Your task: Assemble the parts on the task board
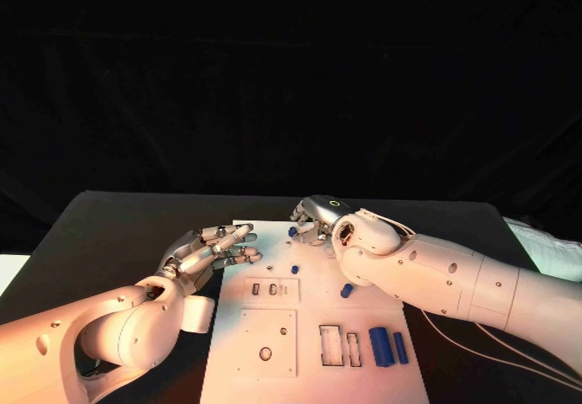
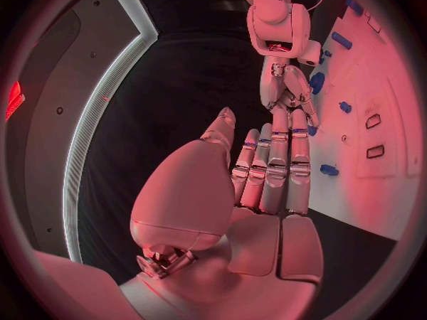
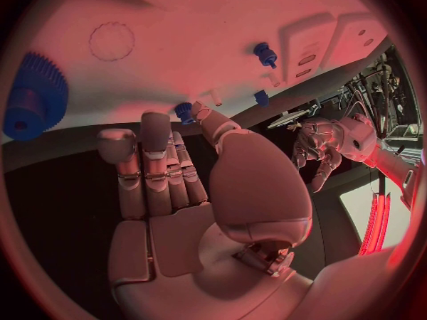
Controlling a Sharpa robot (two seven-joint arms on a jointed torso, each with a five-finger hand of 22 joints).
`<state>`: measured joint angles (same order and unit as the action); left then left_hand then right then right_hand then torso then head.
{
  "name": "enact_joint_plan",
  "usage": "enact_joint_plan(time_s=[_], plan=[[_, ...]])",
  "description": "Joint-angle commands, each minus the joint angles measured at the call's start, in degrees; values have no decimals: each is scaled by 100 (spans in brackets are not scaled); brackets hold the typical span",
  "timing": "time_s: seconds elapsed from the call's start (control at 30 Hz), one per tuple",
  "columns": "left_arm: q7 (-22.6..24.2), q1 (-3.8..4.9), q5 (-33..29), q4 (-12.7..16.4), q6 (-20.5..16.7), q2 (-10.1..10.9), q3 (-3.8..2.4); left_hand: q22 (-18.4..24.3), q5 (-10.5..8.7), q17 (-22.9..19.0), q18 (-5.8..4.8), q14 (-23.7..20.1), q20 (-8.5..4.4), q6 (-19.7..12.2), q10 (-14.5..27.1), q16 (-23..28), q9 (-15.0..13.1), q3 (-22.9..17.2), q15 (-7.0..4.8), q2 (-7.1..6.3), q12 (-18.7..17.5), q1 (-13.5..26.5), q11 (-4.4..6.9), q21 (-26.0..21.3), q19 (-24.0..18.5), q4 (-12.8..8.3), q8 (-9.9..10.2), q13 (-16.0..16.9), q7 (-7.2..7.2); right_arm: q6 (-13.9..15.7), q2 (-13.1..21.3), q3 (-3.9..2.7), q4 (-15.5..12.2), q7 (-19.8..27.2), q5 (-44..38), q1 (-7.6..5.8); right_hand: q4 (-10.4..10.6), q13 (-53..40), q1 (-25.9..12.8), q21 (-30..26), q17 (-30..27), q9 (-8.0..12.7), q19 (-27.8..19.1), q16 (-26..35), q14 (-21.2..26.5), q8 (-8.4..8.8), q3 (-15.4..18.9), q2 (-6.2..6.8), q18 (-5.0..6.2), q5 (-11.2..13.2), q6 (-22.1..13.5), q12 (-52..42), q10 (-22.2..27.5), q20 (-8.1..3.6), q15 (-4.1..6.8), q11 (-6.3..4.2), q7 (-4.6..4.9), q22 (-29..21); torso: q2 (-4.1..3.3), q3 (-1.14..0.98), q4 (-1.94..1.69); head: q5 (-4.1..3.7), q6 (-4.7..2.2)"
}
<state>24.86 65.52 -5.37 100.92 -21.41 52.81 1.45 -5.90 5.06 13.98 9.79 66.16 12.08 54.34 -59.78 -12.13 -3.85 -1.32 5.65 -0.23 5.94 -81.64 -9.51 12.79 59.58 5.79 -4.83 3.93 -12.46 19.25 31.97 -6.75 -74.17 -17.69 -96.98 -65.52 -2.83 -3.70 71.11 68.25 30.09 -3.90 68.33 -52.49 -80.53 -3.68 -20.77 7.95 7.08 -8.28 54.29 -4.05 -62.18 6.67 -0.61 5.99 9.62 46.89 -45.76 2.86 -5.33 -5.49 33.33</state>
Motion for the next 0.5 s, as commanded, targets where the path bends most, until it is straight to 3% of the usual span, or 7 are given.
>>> enact_joint_plan(time_s=[0.03, 0.13, 0.23, 0.4, 0.5], plan=[[19, 8, -5, -3, 110, -10, -5, 7, 4, 10, 62, 3, 9, -9, 32, 23, 1, 0, 35, 51, -10, 10, 21, -23, 45, -25, 36, -7, 2, 232, 62, 1, -107, 112, 28, -8, 10, -10, 123, 10, 35, -31, 46, -14, -53, -67, 30, -49, 102, -101, 187, -68, -104, 3, 4, -16, -6, 47, -1, -6, 6, -8, -5], [17, 8, -7, -9, 117, -10, -5, 7, 4, 10, 62, 3, 9, -9, 32, 23, 1, 0, 35, 51, -10, 10, 21, -23, 45, -25, 36, -7, 2, 330, 261, -6, -338, 146, 64, -6, 36, -12, 180, 127, 254, -45, 176, -178, -143, -97, -1, -89, 65, -218, 348, -130, -262, -12, 25, -43, -25, 250, 7, -6, 14, -14, -2], [14, 8, -12, -12, 123, -3, -5, 7, 4, 10, 62, 3, 9, -9, 32, 23, 1, 0, 35, 51, -10, 10, 21, -23, 45, -25, 36, -7, 2, 373, 615, -55, -680, 146, 170, -5, 81, -26, 199, 286, 553, -61, 327, -411, -239, -134, -68, -96, 18, -386, 538, -211, -532, -48, 67, -100, -58, 517, 18, -9, 32, -12, -4], [13, 8, -27, -11, 126, 23, -4, 7, 4, 10, 62, 3, 9, -9, 32, 23, 1, 0, 35, 51, -10, 10, 21, -23, 45, -25, 36, -7, 2, 347, 1269, -187, -1116, 168, 656, -5, 137, -150, 208, 614, 1180, -62, 617, -884, -386, -139, -143, -25, -80, -535, 731, -461, -1241, -153, 186, -271, -156, 1082, 54, -21, 125, -12, -9], [11, 8, -30, -16, 143, 34, -4, 7, 4, 10, 62, 3, 9, -9, 32, 23, 1, 0, 35, 51, -10, 10, 21, -23, 45, -25, 36, -7, 2, 289, 1572, -223, -1237, 203, 1009, -5, 172, -360, 152, 846, 1751, -40, 828, -1289, -496, -87, -49, 119, -155, -575, 721, -765, -1820, -247, 291, -400, -239, 1490, 67, -26, 160, 0, -4]])
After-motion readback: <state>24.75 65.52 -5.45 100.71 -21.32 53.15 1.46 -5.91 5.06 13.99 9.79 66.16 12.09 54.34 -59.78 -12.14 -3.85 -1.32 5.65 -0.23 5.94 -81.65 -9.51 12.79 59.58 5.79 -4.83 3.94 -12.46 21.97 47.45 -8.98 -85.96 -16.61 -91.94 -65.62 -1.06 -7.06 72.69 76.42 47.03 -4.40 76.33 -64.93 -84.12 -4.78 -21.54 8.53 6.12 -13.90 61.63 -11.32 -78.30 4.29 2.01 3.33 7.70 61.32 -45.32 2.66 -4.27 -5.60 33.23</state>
